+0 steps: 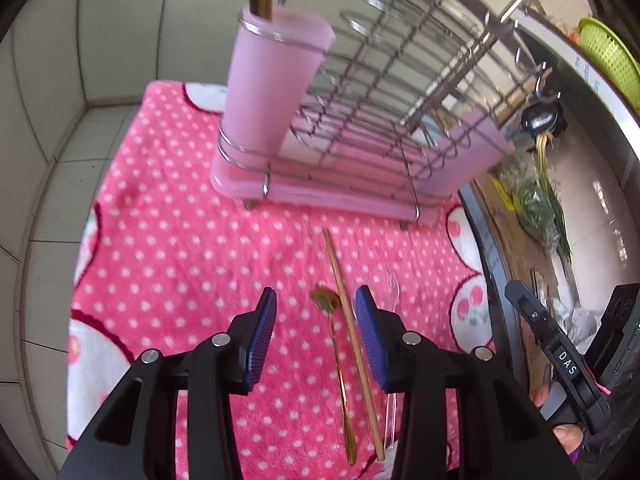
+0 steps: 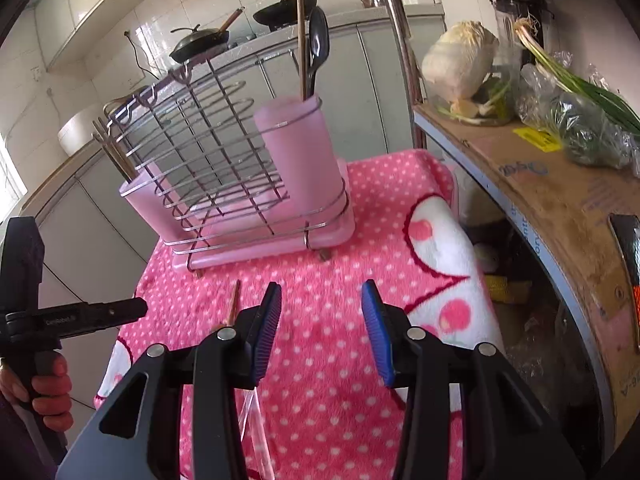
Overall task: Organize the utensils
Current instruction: 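Grasp the gold spoon with the left tool while the right tool grasps the clear plastic fork, then lower the gold spoon into the pink cup with left tool while right tool lowers clear fork into other cup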
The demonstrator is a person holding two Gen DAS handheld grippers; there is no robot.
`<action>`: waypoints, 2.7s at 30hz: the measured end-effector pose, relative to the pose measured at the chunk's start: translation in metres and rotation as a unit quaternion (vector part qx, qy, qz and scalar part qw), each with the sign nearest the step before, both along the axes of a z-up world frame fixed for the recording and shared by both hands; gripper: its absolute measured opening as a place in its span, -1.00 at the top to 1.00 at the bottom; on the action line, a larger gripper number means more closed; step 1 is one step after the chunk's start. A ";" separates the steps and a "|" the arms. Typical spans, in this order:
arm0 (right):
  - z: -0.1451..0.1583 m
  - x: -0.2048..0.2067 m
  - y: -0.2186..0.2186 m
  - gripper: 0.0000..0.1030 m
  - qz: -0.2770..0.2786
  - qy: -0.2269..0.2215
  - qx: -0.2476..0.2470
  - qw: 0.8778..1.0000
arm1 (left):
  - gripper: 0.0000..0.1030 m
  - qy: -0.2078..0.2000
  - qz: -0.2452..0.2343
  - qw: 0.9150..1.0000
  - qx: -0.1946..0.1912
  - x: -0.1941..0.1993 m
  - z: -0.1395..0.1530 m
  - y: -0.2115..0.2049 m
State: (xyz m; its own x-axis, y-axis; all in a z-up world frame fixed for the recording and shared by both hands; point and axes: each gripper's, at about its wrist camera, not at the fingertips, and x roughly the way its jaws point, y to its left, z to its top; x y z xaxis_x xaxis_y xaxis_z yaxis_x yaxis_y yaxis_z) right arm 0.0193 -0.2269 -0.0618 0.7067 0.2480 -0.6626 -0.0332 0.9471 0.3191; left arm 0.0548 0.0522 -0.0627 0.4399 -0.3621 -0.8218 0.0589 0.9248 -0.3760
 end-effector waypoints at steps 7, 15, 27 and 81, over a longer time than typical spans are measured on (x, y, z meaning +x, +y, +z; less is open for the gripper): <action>-0.006 -0.003 0.010 0.18 0.014 0.016 -0.016 1.000 | 0.23 0.063 -0.018 0.998 -0.003 0.006 -0.032 -0.014; -0.012 -0.014 0.008 0.18 0.024 0.015 -0.017 0.999 | 0.54 0.106 -0.028 0.994 0.008 0.026 -0.054 -0.033; -0.015 -0.015 0.007 0.18 0.051 0.017 0.025 0.998 | 0.91 0.132 -0.026 0.989 0.054 0.044 -0.075 -0.061; 0.018 0.030 0.024 0.71 0.067 -0.009 0.101 0.993 | 0.99 -0.123 0.075 0.989 -0.034 -0.036 0.066 0.074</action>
